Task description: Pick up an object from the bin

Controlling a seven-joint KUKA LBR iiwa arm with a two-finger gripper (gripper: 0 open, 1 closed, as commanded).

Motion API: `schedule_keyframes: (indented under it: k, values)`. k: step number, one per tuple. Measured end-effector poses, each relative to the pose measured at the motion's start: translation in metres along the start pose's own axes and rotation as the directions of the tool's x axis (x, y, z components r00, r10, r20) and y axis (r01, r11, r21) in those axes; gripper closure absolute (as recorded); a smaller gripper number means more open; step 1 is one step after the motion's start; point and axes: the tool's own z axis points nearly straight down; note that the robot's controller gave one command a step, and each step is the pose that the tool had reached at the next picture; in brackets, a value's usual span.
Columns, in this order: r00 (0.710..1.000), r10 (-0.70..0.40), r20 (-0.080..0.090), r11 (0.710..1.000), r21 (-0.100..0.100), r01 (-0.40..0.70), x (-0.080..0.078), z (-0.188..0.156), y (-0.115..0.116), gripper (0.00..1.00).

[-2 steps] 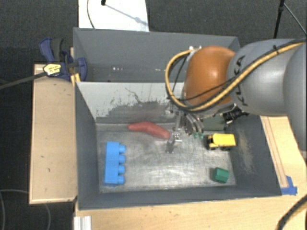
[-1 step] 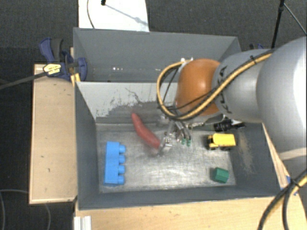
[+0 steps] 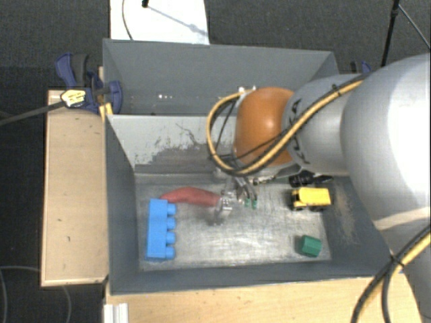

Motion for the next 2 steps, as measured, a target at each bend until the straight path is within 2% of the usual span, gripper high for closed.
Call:
schedule_keyframes:
  k: [1,2]
  values:
    - [0.979,0.204,-0.005,0.979,-0.004,-0.204,0.0309,-0.0228,0.0641,1.00]
    - [0.979,0.204,-0.005,0.979,-0.004,-0.204,0.0309,-0.0228,0.0641,1.00]
